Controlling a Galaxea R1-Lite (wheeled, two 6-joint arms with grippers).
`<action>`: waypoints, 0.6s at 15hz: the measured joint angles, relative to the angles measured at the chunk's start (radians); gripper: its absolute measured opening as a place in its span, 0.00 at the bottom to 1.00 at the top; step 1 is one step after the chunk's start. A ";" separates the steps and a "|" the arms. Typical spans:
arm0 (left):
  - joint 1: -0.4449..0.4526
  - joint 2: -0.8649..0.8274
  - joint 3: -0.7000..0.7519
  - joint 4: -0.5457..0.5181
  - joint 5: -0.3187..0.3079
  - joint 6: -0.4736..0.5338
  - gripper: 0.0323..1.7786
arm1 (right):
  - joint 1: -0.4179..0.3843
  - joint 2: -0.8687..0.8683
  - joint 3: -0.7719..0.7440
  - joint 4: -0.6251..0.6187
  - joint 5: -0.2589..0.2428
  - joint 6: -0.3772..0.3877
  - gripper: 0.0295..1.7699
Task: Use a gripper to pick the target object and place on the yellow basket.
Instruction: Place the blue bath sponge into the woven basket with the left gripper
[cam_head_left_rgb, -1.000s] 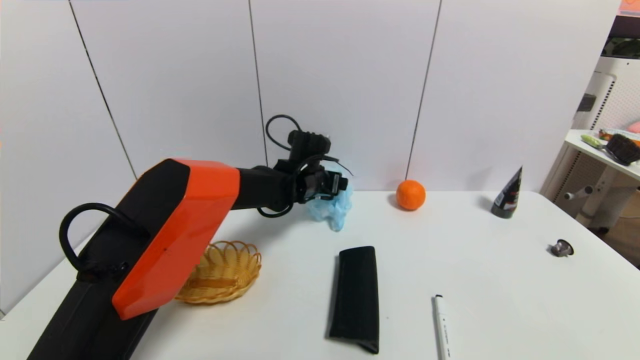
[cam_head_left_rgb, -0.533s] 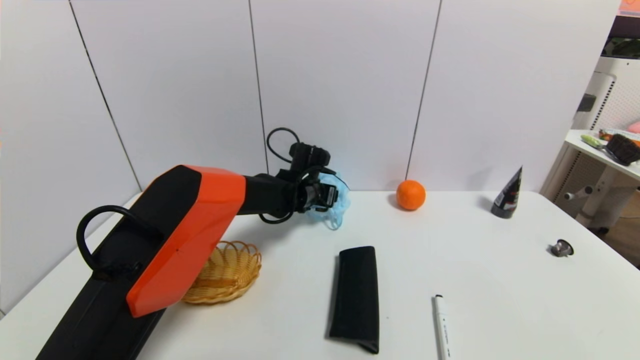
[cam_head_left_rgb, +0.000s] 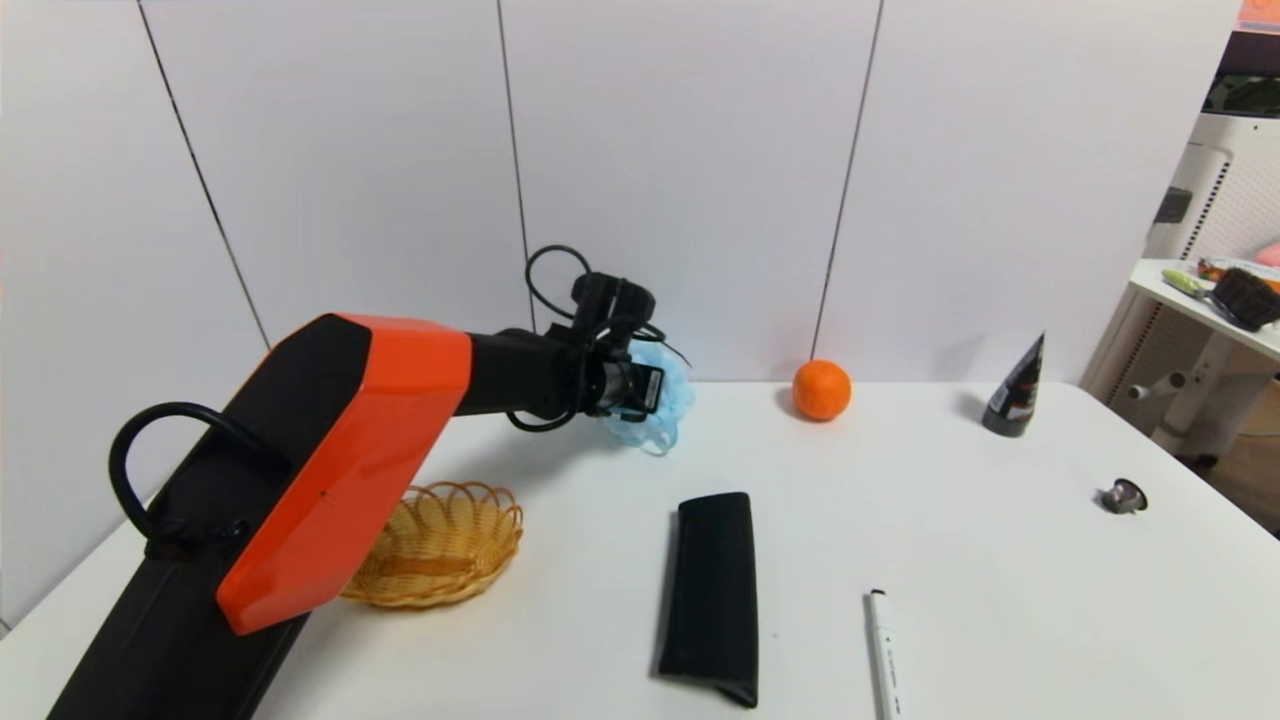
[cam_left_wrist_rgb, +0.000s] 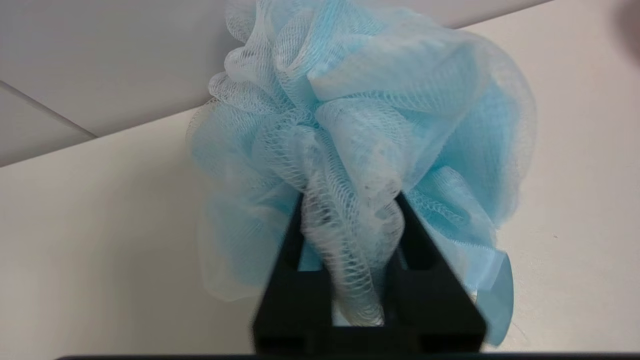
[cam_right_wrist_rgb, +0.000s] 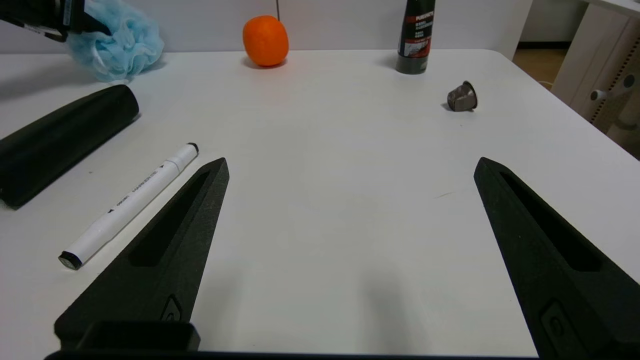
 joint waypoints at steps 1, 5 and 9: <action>0.000 -0.022 0.001 0.021 -0.001 0.001 0.08 | 0.000 0.000 0.000 0.000 0.000 0.000 0.96; 0.002 -0.165 0.015 0.177 0.000 0.002 0.08 | 0.000 0.000 0.000 0.000 0.000 0.000 0.96; 0.024 -0.367 0.124 0.291 0.003 0.005 0.08 | 0.000 0.000 0.000 0.000 0.000 0.000 0.96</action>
